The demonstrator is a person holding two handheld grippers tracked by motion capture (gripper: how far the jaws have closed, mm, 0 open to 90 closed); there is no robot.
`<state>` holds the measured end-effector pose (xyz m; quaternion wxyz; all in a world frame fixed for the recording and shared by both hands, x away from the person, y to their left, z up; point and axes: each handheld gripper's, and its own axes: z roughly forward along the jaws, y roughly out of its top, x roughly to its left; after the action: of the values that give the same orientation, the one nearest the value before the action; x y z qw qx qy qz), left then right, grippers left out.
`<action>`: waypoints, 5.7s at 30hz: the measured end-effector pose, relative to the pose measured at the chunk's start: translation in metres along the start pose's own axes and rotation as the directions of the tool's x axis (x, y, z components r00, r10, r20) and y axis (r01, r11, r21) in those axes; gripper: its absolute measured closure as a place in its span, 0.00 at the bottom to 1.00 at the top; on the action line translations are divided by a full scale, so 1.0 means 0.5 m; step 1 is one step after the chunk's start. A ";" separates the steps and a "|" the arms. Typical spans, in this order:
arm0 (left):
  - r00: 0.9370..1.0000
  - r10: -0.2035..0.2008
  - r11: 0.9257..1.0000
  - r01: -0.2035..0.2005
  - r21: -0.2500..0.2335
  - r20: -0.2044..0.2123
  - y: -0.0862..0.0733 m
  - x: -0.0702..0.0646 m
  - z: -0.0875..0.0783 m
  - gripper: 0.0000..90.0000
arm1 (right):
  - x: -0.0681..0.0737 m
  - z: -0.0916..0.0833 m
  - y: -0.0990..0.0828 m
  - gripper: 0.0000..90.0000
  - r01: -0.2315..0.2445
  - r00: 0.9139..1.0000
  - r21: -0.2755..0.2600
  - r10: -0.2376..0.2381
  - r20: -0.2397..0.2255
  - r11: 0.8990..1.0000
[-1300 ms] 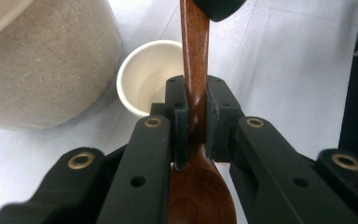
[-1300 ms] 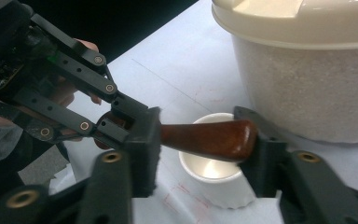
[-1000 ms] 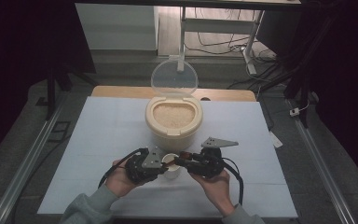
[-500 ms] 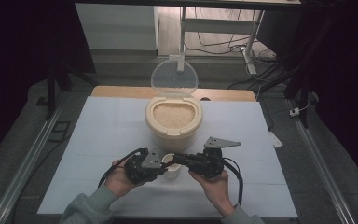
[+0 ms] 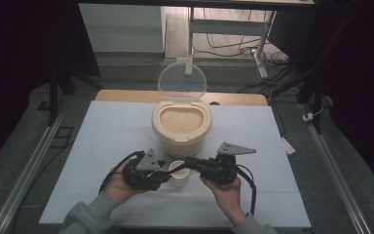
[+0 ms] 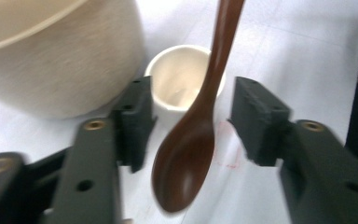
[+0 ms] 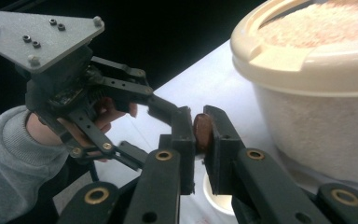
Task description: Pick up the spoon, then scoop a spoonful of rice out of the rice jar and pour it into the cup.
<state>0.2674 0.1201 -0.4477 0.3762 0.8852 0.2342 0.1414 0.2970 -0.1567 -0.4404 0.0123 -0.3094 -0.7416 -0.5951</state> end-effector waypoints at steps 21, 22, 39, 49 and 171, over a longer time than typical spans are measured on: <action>0.956 -0.280 0.959 0.274 -0.071 -0.092 -0.186 0.065 -0.057 0.34 | -0.015 -0.037 0.021 0.92 0.032 0.999 -0.048 -0.030 0.030 0.998; 0.954 -0.287 0.957 0.281 -0.073 -0.090 -0.191 0.066 -0.058 0.34 | -0.015 -0.041 0.022 0.92 0.033 0.999 -0.052 -0.031 0.030 0.998; 0.946 -0.308 0.951 0.302 -0.072 -0.100 -0.209 0.066 -0.056 0.30 | -0.015 -0.094 0.046 0.92 0.054 0.997 -0.122 -0.048 0.056 0.991; 0.950 -0.299 0.954 0.295 -0.058 -0.093 -0.207 0.064 -0.053 0.29 | 0.000 -0.131 0.074 0.92 0.077 0.996 -0.188 -0.066 0.063 0.979; 0.955 -0.275 0.962 0.273 -0.029 -0.108 -0.204 0.065 -0.040 0.29 | -0.195 -0.088 0.156 0.92 -0.466 0.848 -0.245 0.508 0.153 0.851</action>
<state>0.2552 0.2108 -0.5065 0.3845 0.8324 0.3742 0.1385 0.3974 -0.2312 -0.3968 0.0535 -0.5492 -0.5722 -0.6067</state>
